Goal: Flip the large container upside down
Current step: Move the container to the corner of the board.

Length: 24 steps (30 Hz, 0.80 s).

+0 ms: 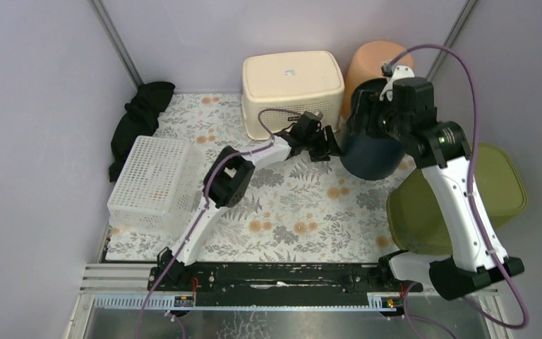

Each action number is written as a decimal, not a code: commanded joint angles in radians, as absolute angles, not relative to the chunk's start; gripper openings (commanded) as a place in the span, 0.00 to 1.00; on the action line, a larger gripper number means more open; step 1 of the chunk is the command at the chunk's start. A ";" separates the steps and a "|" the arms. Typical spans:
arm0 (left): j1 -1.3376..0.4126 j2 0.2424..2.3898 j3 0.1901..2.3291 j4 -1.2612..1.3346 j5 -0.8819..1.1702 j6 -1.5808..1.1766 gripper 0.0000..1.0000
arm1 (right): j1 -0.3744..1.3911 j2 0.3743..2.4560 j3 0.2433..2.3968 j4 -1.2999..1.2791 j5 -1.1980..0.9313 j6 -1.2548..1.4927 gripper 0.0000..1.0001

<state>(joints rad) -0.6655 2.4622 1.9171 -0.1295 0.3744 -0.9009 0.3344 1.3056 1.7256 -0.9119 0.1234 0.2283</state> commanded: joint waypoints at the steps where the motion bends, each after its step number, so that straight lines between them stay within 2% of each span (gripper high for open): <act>1: -0.708 2.602 2.196 0.045 0.429 -0.872 0.66 | 0.335 1.264 1.601 -0.761 -0.135 0.253 0.82; 3: -0.729 2.627 2.274 -0.001 0.441 -0.822 0.66 | 0.336 1.287 1.577 -0.727 -0.166 0.257 0.82; 4: -0.730 2.594 2.211 0.020 0.438 -0.821 0.66 | 0.335 1.299 1.572 -0.715 -0.148 0.256 0.82; 9: -0.669 2.254 1.548 0.452 0.427 -0.935 0.69 | 0.335 1.406 1.578 -0.704 -0.042 0.262 0.83; 15: -0.627 2.017 1.226 0.454 0.443 -0.908 0.70 | 0.315 1.544 1.533 -0.661 0.068 0.298 0.84; 24: -0.577 1.711 1.032 0.229 0.345 -0.764 0.72 | 0.073 1.687 1.456 -0.645 0.237 0.359 0.86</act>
